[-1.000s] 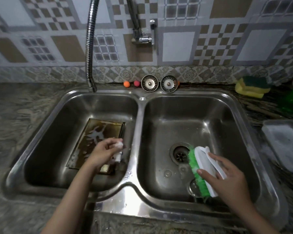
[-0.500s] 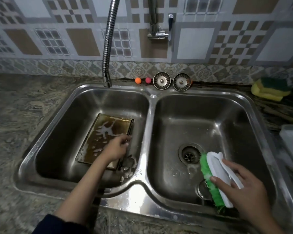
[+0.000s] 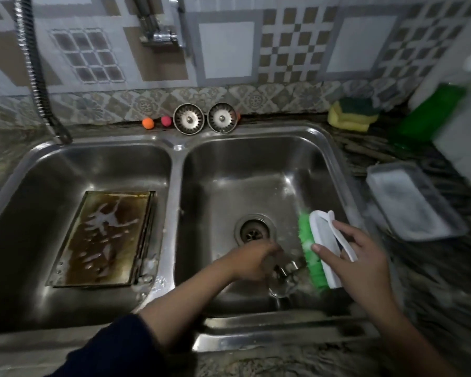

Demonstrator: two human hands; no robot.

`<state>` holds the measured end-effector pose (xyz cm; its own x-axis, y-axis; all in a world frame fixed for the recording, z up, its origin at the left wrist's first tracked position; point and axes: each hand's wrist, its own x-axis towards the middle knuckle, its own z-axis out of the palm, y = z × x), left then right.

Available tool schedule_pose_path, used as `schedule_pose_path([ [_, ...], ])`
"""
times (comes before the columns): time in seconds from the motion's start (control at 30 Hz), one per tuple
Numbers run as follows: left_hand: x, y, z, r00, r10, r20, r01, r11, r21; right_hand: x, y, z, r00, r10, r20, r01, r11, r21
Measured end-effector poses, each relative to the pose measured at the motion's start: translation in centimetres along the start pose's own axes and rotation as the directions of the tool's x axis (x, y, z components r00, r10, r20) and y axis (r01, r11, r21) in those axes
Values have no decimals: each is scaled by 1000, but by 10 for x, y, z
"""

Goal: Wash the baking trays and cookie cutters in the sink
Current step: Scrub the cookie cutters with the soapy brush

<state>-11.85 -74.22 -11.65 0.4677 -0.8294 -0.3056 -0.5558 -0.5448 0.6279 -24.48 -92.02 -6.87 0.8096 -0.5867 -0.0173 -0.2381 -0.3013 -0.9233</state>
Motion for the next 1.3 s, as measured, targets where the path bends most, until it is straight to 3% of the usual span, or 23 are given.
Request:
schedule_pose_path([
  [0.27,64,21,26,956,63,288,-150,944,293,-3,8,-7,999,15,-36,-12,998,68],
  [0.4,78,13,35,945,82,317,-178,940,290,-3,14,-17,997,61,-56,-57,996,71],
  [0.6,87,5,40,958,32,285,-75,987,142,1,17,-31,991,110,-73,-101,988,121],
  [0.7,86,1,39,977,13,214,-23,999,43,4,12,-34,991,104,-82,-94,989,117],
  [0.8,81,0,34,995,-35,88,48,986,-161,6,6,-39,991,80,-104,-68,990,120],
  [0.87,75,2,29,993,-116,-4,106,920,-377,9,1,-46,991,55,-123,-43,994,99],
  [0.93,68,7,23,979,-196,-55,120,776,-619,12,-4,-54,989,24,-148,-12,996,83],
  [1.0,63,10,17,957,-270,-109,98,652,-752,17,-10,-61,982,-8,-190,23,997,74],
  [1.13,52,15,8,922,-350,-169,22,481,-877,34,-14,-79,968,-68,-241,88,994,72],
  [1.2,49,18,5,917,-350,-193,-10,463,-886,46,-19,-91,961,-71,-267,97,992,85],
  [1.3,44,21,1,926,-323,-197,-30,456,-889,69,-27,-114,945,-115,-306,105,993,-46],
])
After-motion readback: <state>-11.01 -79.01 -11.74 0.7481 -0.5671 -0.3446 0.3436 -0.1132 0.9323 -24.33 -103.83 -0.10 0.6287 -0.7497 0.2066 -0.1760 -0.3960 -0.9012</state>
